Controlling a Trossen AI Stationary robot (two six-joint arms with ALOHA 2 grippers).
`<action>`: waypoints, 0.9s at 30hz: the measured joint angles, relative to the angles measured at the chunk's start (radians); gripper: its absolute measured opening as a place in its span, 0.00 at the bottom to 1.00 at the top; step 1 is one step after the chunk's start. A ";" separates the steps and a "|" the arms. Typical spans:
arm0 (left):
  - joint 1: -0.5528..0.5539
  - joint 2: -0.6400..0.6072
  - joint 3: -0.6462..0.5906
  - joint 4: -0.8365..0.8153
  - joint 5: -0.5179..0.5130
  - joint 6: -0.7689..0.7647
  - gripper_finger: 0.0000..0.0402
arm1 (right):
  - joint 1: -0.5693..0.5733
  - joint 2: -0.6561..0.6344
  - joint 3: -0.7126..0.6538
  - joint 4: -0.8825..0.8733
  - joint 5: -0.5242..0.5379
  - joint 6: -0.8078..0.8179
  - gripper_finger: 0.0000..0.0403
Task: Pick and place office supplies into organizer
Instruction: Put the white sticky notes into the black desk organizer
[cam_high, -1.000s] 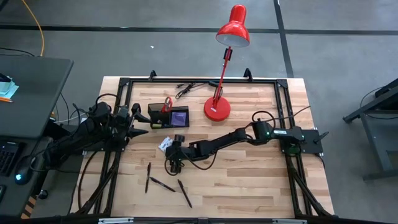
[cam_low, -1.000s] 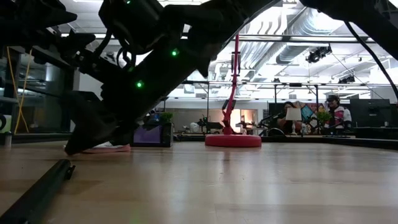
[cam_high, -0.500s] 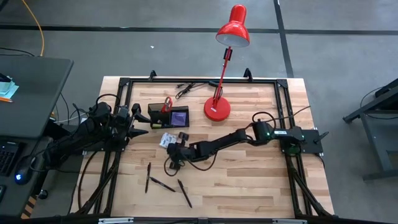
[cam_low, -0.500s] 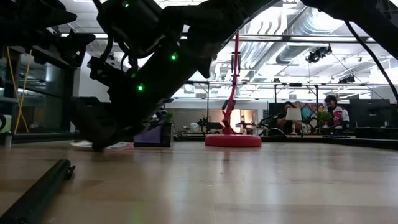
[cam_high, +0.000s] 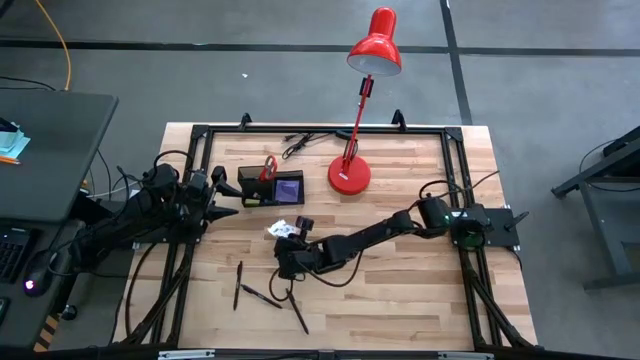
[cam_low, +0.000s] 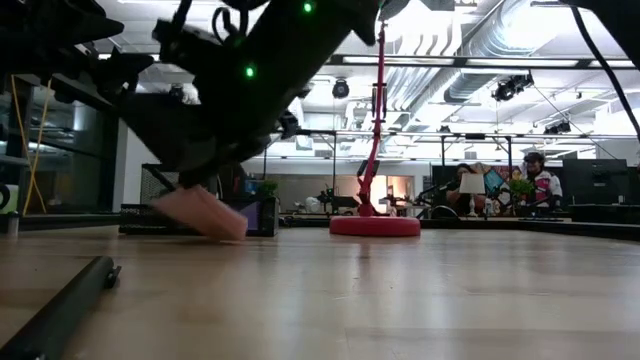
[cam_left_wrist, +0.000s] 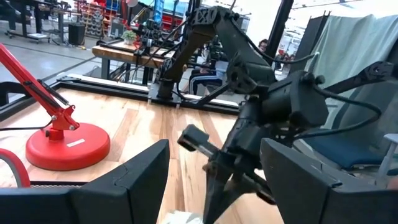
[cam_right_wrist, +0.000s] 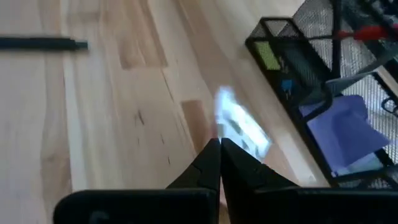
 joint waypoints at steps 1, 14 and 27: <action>0.000 0.000 0.000 0.000 0.000 0.000 0.59 | 0.000 -0.010 0.000 -0.016 0.002 0.003 0.00; 0.000 0.000 0.000 0.000 0.000 0.000 0.59 | -0.070 -0.086 0.003 -0.138 0.087 0.018 0.00; 0.000 0.000 0.000 0.000 0.000 0.000 0.59 | -0.116 -0.155 0.003 -0.165 0.122 -0.050 0.00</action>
